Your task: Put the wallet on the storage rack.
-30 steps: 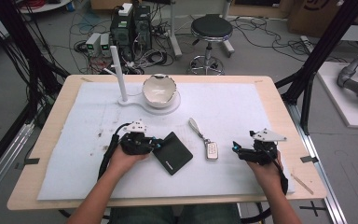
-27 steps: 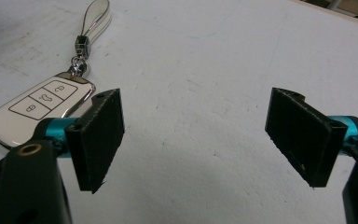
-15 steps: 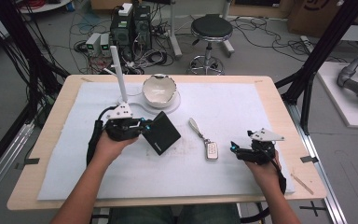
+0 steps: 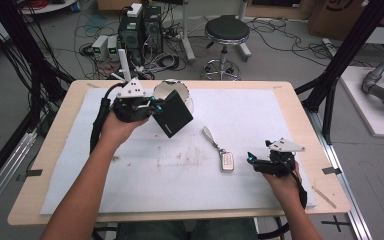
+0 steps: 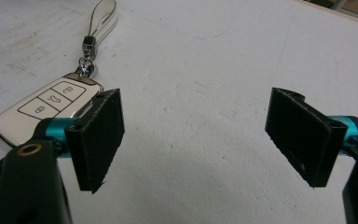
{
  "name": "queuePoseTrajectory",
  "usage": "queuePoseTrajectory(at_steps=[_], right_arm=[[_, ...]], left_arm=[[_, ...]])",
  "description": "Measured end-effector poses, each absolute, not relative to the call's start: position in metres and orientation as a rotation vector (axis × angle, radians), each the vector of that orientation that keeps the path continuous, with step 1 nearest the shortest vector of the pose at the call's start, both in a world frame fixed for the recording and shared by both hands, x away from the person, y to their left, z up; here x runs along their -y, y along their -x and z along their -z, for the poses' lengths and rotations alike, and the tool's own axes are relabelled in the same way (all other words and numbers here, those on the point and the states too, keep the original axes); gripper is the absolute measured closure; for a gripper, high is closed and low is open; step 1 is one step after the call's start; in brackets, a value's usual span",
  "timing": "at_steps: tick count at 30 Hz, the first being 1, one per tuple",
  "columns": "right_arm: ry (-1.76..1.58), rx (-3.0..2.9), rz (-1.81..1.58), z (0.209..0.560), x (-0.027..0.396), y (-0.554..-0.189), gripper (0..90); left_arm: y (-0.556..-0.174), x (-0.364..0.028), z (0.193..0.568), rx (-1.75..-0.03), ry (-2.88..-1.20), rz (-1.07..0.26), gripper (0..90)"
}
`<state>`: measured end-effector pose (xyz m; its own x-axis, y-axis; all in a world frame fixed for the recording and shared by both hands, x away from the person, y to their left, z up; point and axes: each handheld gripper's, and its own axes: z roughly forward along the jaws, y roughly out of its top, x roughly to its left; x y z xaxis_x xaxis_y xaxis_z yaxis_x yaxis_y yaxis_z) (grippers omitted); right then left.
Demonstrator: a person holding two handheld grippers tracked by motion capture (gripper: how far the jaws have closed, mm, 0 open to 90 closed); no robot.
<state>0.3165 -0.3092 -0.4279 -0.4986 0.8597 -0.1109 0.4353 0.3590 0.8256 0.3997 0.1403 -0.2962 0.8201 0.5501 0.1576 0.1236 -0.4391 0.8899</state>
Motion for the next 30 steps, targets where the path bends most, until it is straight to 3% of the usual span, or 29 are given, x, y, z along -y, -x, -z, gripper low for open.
queuePoseTrajectory(at_steps=[9,30], right_arm=[[-1.12,-2.083,-1.03,0.428,0.31,-0.316,19.9],[-1.144,-2.081,-1.023,0.43,0.312,-0.315,19.9]], left_arm=[[-0.428,-0.137,0.269,-0.513,-2.018,-0.587,81.7],[-0.485,-0.139,0.282,-0.656,-2.015,-0.658,81.7]])
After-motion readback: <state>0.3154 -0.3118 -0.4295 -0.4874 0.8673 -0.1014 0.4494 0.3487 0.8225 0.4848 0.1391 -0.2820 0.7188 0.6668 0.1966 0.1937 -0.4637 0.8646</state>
